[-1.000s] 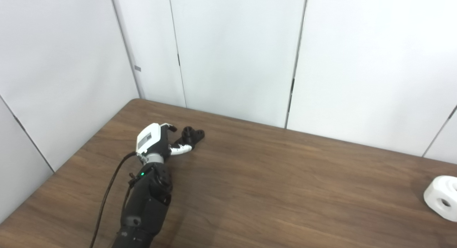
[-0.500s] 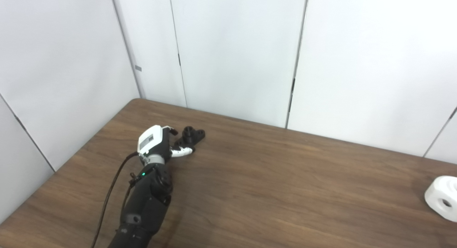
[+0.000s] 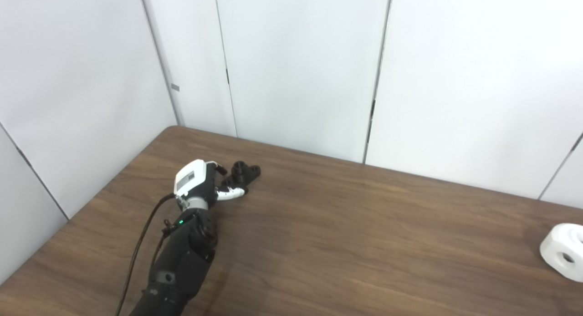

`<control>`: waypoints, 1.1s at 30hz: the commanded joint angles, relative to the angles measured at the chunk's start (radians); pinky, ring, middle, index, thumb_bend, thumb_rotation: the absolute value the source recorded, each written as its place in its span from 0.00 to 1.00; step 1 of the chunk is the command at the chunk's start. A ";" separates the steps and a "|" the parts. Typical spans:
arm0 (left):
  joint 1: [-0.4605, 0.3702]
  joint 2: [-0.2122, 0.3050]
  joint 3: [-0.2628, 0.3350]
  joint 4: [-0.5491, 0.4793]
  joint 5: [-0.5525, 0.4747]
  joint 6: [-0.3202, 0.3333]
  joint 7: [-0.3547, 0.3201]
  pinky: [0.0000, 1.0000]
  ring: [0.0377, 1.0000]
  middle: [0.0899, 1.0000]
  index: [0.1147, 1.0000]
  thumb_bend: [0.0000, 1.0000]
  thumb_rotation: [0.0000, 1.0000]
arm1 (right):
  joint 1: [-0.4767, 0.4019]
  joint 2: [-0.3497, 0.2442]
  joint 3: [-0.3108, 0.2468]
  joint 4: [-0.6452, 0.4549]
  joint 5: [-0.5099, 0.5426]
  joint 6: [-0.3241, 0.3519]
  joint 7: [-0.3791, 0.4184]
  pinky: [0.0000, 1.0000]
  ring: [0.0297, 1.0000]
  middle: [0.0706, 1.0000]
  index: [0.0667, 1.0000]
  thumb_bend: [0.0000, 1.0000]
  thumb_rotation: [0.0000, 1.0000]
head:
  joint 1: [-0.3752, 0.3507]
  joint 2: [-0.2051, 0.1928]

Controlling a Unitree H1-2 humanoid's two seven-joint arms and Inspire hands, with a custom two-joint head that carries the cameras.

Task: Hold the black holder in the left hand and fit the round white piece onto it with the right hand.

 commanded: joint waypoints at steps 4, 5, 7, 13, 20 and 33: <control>-0.046 0.039 -0.020 -0.009 -0.017 -0.008 0.022 0.92 0.90 0.82 0.62 0.81 0.26 | 0.015 0.003 0.009 -0.014 0.000 0.016 0.001 1.00 1.00 1.00 1.00 0.52 1.00 | -0.003 0.006; -0.045 0.041 -0.023 -0.013 -0.019 -0.006 0.021 0.92 0.90 0.82 0.61 0.80 0.25 | 0.015 0.003 0.009 -0.014 0.002 0.016 0.002 1.00 1.00 1.00 1.00 0.52 1.00 | -0.003 0.006; -0.043 0.043 -0.028 -0.017 -0.023 -0.004 0.020 0.92 0.90 0.82 0.60 0.80 0.25 | 0.015 0.003 0.010 -0.016 0.001 0.019 0.001 1.00 1.00 1.00 1.00 0.52 1.00 | -0.003 0.008; -0.044 0.043 -0.027 -0.016 -0.030 0.001 0.016 0.92 0.90 0.82 0.59 0.80 0.25 | 0.017 0.001 0.012 -0.021 -0.003 0.023 -0.003 1.00 1.00 1.00 1.00 0.51 1.00 | -0.003 0.011; -0.045 0.049 -0.032 -0.014 -0.034 0.000 0.015 0.91 0.90 0.82 0.59 0.79 0.25 | 0.018 0.000 0.014 -0.024 -0.002 0.030 -0.003 1.00 1.00 1.00 1.00 0.53 1.00 | -0.007 0.015; -0.052 0.046 -0.033 0.002 -0.049 0.000 0.052 0.92 0.88 0.77 0.43 0.55 0.09 | 0.024 0.003 0.011 -0.040 -0.004 0.041 -0.011 1.00 1.00 1.00 1.00 0.52 1.00 | -0.010 0.023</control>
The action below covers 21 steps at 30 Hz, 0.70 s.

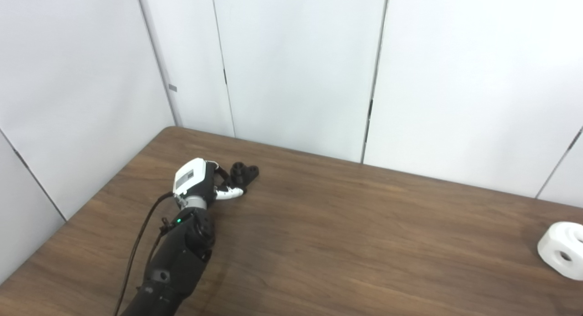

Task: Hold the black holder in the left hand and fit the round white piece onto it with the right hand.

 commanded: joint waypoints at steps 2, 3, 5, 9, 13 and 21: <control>-0.045 0.015 0.004 -0.004 -0.003 -0.004 0.044 0.89 0.86 0.76 0.42 0.53 0.07 | 0.017 -0.001 0.006 -0.019 -0.001 0.009 0.004 1.00 1.00 1.00 1.00 0.52 1.00 | 0.000 0.001; -0.043 0.015 0.002 -0.005 -0.005 -0.011 0.052 0.87 0.85 0.75 0.42 0.53 0.06 | 0.017 0.000 0.005 -0.021 0.000 0.010 0.004 1.00 1.00 1.00 1.00 0.51 1.00 | 0.000 0.001; -0.039 0.014 0.000 -0.008 -0.009 -0.021 0.064 0.85 0.83 0.74 0.42 0.52 0.05 | 0.017 0.001 0.003 -0.021 0.005 0.007 0.004 1.00 1.00 1.00 1.00 0.51 1.00 | 0.000 0.003; -0.037 0.017 -0.011 -0.013 -0.008 -0.009 0.062 0.83 0.82 0.74 0.42 0.52 0.05 | 0.017 0.003 -0.004 -0.025 0.017 0.015 0.000 1.00 1.00 1.00 1.00 0.51 1.00 | -0.002 0.007; -0.035 0.019 -0.017 -0.017 -0.005 0.003 0.049 0.82 0.83 0.75 0.42 0.52 0.05 | 0.018 0.002 -0.004 -0.027 0.009 0.012 0.000 1.00 1.00 0.99 1.00 0.51 1.00 | -0.002 0.007; -0.023 0.024 -0.019 -0.027 -0.024 -0.018 0.049 0.78 0.83 0.74 0.42 0.52 0.04 | 0.019 -0.001 -0.005 -0.032 0.008 0.021 0.001 1.00 1.00 1.00 1.00 0.52 0.99 | -0.006 0.011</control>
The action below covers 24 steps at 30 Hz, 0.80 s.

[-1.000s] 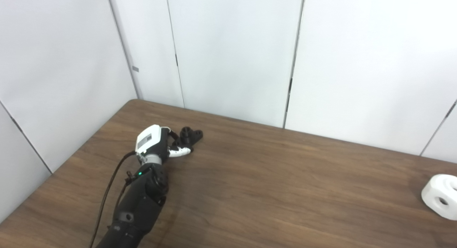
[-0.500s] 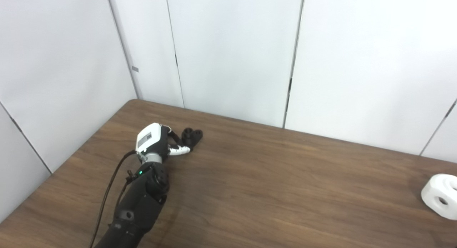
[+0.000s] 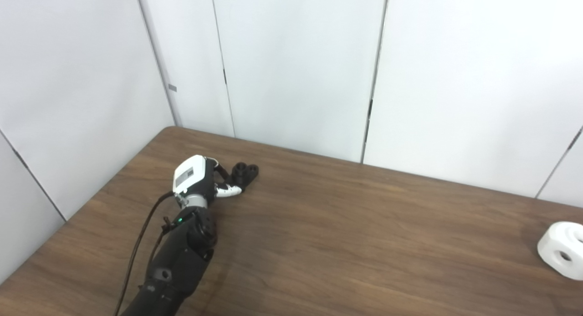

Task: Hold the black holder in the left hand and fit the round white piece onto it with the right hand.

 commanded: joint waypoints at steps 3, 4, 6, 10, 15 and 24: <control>-0.008 0.022 -0.006 -0.047 -0.017 -0.020 -0.007 0.77 0.83 0.74 0.42 0.52 0.04 | 0.015 -0.005 0.002 -0.018 0.000 0.014 0.002 1.00 1.00 1.00 1.00 0.53 1.00 | -0.006 0.000; -0.005 0.021 -0.007 -0.054 -0.020 -0.022 -0.006 0.76 0.82 0.74 0.42 0.52 0.04 | 0.016 -0.005 0.002 -0.019 -0.001 0.015 0.002 1.00 1.00 0.99 0.99 0.53 1.00 | -0.006 0.000; 0.010 0.019 -0.007 -0.067 -0.036 -0.052 0.000 0.75 0.82 0.74 0.42 0.52 0.04 | 0.016 -0.002 0.004 -0.025 -0.004 0.020 0.000 1.00 1.00 0.99 0.99 0.53 1.00 | -0.011 0.001; 0.037 0.014 -0.016 -0.124 -0.045 -0.026 -0.038 0.81 0.86 0.77 0.42 0.52 0.05 | 0.018 0.003 0.007 -0.034 -0.002 0.019 -0.001 1.00 1.00 0.99 0.99 0.51 0.98 | -0.019 0.006; 0.089 0.024 -0.044 -0.201 -0.038 -0.022 -0.092 0.84 0.87 0.78 0.42 0.52 0.05 | 0.024 0.011 0.014 -0.053 -0.015 0.025 -0.008 1.00 1.00 0.99 0.99 0.50 0.98 | -0.033 0.014; 0.195 0.012 -0.060 -0.335 -0.066 -0.007 -0.187 0.87 0.91 0.80 0.42 0.52 0.05 | 0.034 0.016 0.026 -0.086 -0.042 0.047 -0.023 1.00 1.00 0.98 0.99 0.56 0.98 | -0.062 0.038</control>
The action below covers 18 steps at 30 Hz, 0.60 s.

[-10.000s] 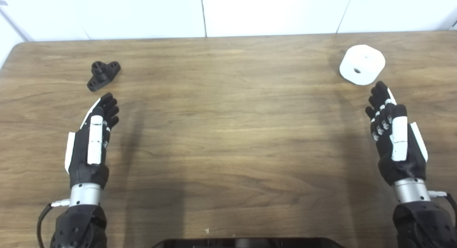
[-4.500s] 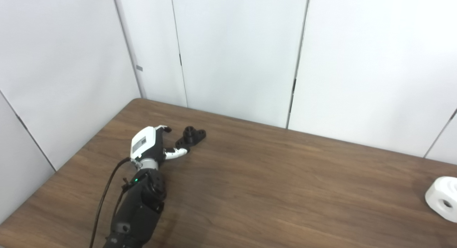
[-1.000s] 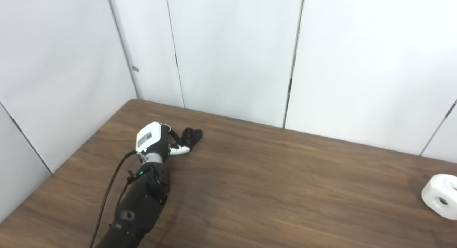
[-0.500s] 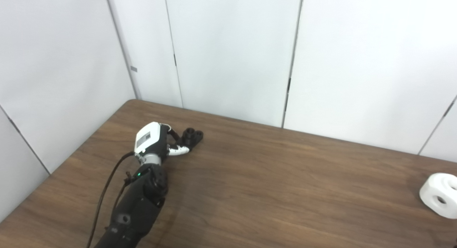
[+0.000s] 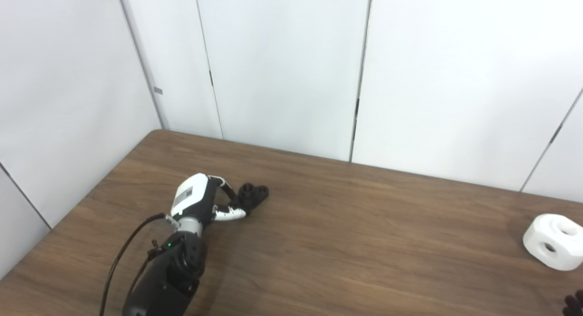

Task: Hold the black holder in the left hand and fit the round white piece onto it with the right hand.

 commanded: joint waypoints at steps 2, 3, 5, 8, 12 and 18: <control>0.032 0.009 -0.008 -0.077 -0.038 0.014 -0.074 0.88 0.92 0.81 0.42 0.52 0.05 | 0.009 0.006 0.008 -0.031 -0.010 0.011 -0.004 1.00 1.00 0.98 0.99 0.57 0.97 | -0.033 0.016; 0.040 0.010 -0.009 -0.093 -0.044 0.012 -0.087 0.88 0.92 0.81 0.42 0.52 0.05 | 0.009 0.008 0.008 -0.033 -0.012 0.014 -0.005 1.00 1.00 0.98 0.99 0.58 0.97 | -0.037 0.017; 0.065 0.020 -0.029 -0.143 -0.047 0.011 -0.129 0.87 0.92 0.81 0.42 0.51 0.05 | 0.008 0.010 0.013 -0.036 -0.025 0.018 -0.007 1.00 1.00 0.97 0.99 0.60 0.96 | -0.067 0.026; 0.092 0.017 -0.045 -0.203 -0.053 0.016 -0.169 0.86 0.92 0.82 0.42 0.51 0.05 | 0.009 0.014 0.021 -0.038 -0.062 0.012 -0.016 1.00 0.98 0.96 0.98 0.58 0.96 | -0.089 0.029; 0.124 0.002 -0.075 -0.276 -0.042 0.014 -0.200 0.81 0.87 0.79 0.42 0.51 0.05 | 0.013 0.019 0.031 -0.045 -0.101 0.014 -0.026 1.00 0.97 0.94 0.96 0.59 0.96 | -0.109 0.039; 0.165 -0.014 -0.135 -0.374 -0.032 0.003 -0.234 0.82 0.89 0.80 0.42 0.51 0.05 | 0.016 0.017 0.048 -0.050 -0.115 0.006 -0.026 1.00 0.98 0.95 0.96 0.61 0.96 | -0.131 0.053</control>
